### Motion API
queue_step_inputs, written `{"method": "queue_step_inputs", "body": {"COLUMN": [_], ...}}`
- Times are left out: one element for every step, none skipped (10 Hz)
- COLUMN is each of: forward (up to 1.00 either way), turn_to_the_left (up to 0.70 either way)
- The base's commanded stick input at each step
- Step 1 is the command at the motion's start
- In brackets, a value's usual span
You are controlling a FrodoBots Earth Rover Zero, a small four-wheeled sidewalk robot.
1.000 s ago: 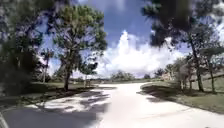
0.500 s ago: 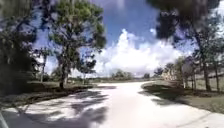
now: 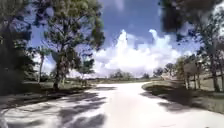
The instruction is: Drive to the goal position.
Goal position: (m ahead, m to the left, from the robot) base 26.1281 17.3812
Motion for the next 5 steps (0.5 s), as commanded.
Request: {"method": "queue_step_inputs", "body": {"forward": [0.85, 0.85, 0.85, 0.85, 0.85], "turn_to_the_left": [0.00, 0.00, 0.00, 0.00, 0.00]}}
